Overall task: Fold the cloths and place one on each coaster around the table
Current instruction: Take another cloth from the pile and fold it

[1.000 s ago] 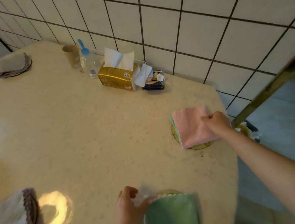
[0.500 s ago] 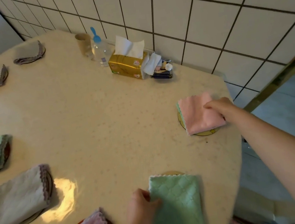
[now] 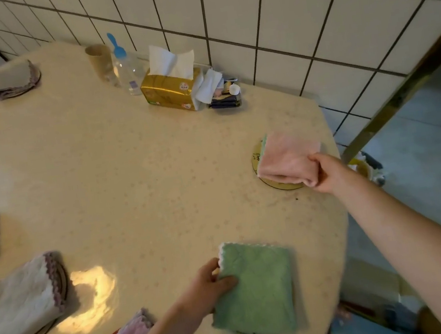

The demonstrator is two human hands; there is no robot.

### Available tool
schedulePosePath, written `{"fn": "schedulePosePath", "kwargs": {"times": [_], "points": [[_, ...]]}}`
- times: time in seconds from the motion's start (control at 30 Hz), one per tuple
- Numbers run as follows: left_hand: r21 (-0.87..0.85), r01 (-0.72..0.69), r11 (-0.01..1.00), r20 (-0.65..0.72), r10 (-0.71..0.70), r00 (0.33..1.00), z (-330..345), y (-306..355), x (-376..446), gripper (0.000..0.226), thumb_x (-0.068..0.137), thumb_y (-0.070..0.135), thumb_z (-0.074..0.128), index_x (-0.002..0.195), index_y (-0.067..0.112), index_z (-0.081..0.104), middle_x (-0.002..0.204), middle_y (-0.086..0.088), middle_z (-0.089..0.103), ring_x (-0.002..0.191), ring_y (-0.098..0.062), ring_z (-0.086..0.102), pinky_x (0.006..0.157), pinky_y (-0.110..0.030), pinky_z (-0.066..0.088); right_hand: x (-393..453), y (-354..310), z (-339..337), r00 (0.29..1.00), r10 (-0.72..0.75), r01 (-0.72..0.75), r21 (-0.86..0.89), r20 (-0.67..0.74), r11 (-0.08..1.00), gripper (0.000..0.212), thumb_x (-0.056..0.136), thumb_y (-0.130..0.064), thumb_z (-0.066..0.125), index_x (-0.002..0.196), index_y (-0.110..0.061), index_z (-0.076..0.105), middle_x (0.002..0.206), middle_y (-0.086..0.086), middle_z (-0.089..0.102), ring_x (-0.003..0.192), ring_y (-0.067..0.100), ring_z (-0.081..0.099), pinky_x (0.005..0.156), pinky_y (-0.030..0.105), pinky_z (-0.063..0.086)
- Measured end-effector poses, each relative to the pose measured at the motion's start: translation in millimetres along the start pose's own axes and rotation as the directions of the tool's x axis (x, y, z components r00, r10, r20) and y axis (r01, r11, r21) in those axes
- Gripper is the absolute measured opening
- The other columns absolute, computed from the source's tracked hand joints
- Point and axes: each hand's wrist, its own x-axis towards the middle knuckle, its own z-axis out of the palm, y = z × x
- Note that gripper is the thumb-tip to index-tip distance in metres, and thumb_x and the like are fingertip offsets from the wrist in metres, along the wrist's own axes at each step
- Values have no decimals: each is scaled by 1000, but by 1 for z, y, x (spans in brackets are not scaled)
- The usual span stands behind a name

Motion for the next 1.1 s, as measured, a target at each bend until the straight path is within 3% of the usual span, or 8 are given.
{"fn": "schedulePosePath", "kwargs": {"times": [0.1,0.3,0.4,0.53,0.67,0.77,0.87,1.1], "points": [[108,-14,994,18,12,1000,-8,6,7,48,68,16,71,114,7,61,107,-16,71,99,-32,67,87,-46,55,-2,5,3,1000,-6,5,43,28,999,21,91,-18,55,110,-9,56,102,11,63,86,26,62,43,26,49],[252,-51,966,51,39,998,-11,11,13,40,75,6,72,114,4,61,108,-17,69,96,-26,67,86,-40,55,1,9,3,996,-81,79,55,25,995,38,86,-6,61,123,-2,53,119,14,60,107,30,59,90,48,50],[390,-62,919,34,53,998,-7,12,16,34,77,15,73,109,10,62,105,-10,70,95,-24,67,87,-41,55,3,9,7,948,-299,254,-300,-112,919,42,81,-13,66,121,-2,55,119,16,62,103,30,61,85,41,52],[780,-38,625,-114,201,973,7,21,12,27,82,31,69,102,24,54,86,7,62,77,-12,59,59,-19,45,-6,13,10,763,-642,327,-814,-73,480,54,83,-25,67,125,-2,43,119,13,57,106,31,58,71,31,41],[836,-3,549,-178,277,944,3,18,5,39,79,39,69,110,27,49,89,5,64,76,-13,62,61,-27,53,-3,14,2,745,-664,246,-900,-63,361,58,81,-34,70,119,0,44,112,16,56,102,33,57,75,37,46],[813,22,582,-222,275,936,-7,17,-1,39,81,34,69,112,21,50,84,1,64,70,-14,60,57,-25,52,-3,16,-6,751,-656,253,-885,-76,392,28,79,-32,64,86,-11,48,75,8,51,69,24,52,49,29,37],[797,66,600,-269,256,928,-22,13,-8,37,81,33,71,109,19,51,85,1,64,69,-15,59,55,-23,47,-15,27,-11,737,-671,252,-889,-80,383,29,77,-24,60,71,-20,32,63,-2,31,60,20,38,43,28,25],[765,78,640,-352,313,882,-67,2,-45,20,84,22,65,102,21,56,84,4,66,73,-16,64,66,-29,53,-89,76,18,716,-698,387,-847,28,363,30,87,-12,55,115,-6,51,106,8,58,96,27,57,68,29,39]]}}
